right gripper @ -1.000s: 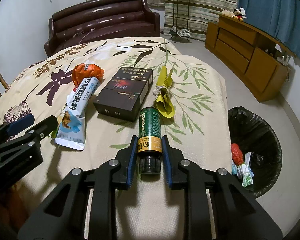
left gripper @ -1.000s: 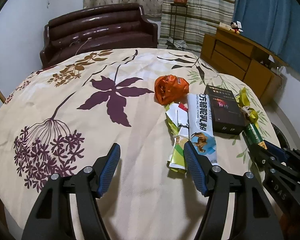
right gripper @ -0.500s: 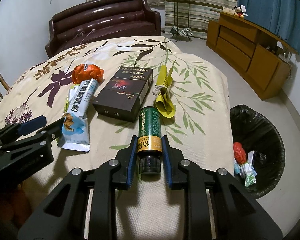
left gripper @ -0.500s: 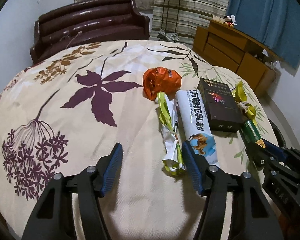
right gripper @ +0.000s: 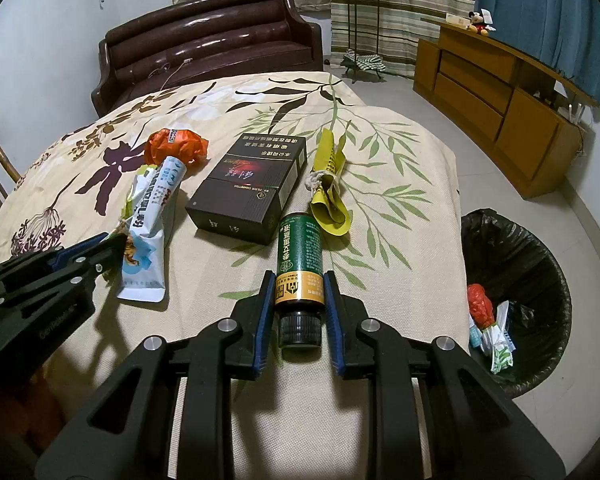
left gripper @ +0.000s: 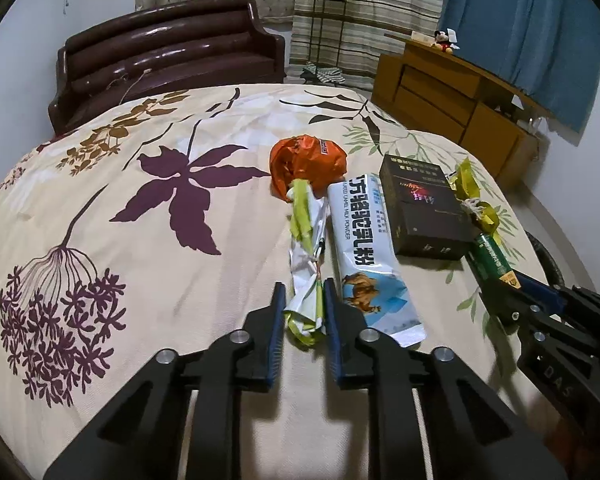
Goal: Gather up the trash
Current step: 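Grasp the crumpled white-and-green wrapper with the left gripper, then carry can and wrapper over the bin and open both grippers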
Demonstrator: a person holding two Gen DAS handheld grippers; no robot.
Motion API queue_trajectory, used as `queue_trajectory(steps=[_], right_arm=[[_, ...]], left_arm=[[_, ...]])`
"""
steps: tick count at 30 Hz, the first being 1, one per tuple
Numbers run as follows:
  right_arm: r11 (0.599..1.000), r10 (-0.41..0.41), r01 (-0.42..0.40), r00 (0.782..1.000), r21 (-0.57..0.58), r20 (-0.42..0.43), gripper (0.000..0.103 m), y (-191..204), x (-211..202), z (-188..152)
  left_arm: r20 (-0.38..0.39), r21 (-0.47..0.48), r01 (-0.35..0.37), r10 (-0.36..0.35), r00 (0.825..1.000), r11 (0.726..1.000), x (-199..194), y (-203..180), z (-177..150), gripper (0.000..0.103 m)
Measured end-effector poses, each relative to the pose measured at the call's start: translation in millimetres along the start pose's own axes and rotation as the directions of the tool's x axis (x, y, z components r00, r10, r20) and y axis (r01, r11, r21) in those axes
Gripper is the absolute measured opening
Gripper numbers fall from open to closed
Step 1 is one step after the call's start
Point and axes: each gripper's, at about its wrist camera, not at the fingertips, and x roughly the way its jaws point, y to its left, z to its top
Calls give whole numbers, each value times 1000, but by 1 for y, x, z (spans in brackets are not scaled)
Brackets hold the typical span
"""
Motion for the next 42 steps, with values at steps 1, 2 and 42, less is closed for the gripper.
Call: queue_trajectory(steps=[1, 2, 42], right_arm=[[1000, 0, 0, 1000, 0, 0, 23, 0, 0, 0], [1000, 1, -1, 1000, 0, 0, 23, 0, 0, 0], [995, -82, 74, 987, 65, 136, 23, -49, -67, -15]], left_arm=[[1, -3, 1, -1, 1000, 1000, 0, 1, 0, 18], [1, -7, 2, -2, 1000, 1000, -1, 2, 0, 18], [143, 19, 51, -53, 988, 999, -65, -52, -11, 18]])
